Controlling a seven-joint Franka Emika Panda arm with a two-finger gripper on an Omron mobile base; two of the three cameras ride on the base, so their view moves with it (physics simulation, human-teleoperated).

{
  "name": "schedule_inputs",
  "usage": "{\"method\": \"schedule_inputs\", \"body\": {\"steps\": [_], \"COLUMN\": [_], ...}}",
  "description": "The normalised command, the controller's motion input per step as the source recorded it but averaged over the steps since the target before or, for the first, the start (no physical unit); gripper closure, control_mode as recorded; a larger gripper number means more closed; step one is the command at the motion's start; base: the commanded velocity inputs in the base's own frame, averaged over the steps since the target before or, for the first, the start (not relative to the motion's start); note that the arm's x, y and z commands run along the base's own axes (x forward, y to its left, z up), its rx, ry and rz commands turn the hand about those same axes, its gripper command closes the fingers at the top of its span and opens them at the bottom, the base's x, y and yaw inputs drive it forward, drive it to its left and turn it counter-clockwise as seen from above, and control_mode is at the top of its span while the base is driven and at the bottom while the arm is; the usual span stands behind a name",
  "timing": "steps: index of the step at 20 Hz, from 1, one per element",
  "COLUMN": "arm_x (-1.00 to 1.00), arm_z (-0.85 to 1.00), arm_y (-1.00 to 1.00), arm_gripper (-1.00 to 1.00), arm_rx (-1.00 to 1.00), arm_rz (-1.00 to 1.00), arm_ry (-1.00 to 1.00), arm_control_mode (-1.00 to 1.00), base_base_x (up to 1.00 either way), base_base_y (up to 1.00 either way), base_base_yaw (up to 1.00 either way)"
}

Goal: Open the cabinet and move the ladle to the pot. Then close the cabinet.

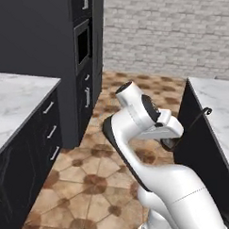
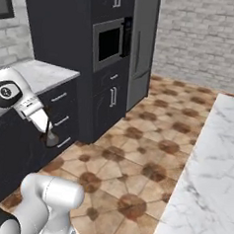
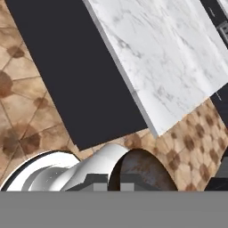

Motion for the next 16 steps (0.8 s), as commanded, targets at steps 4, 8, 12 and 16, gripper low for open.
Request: {"method": "schedule_inputs", "body": {"steps": [4,8,12,16], "arm_x": [0.00,0.00,0.00,0.00], "arm_z": [0.00,0.00,0.00,0.00], "arm_y": [0.00,0.00,0.00,0.00], "arm_gripper": [1.00,1.00,1.00,1.00], "arm_rx": [0.00,0.00,0.00,0.00], "arm_rz": [0.00,0.00,0.00,0.00], "arm_ry": [0.00,0.00,0.00,0.00], "arm_control_mode": [1.00,1.00,1.00,1.00], "base_base_x": [1.00,1.00,1.00,1.00], "base_base_y": [0.19,0.21,0.19,0.19], "base_base_yaw": [-0.27,-0.27,-0.27,-0.28]}}
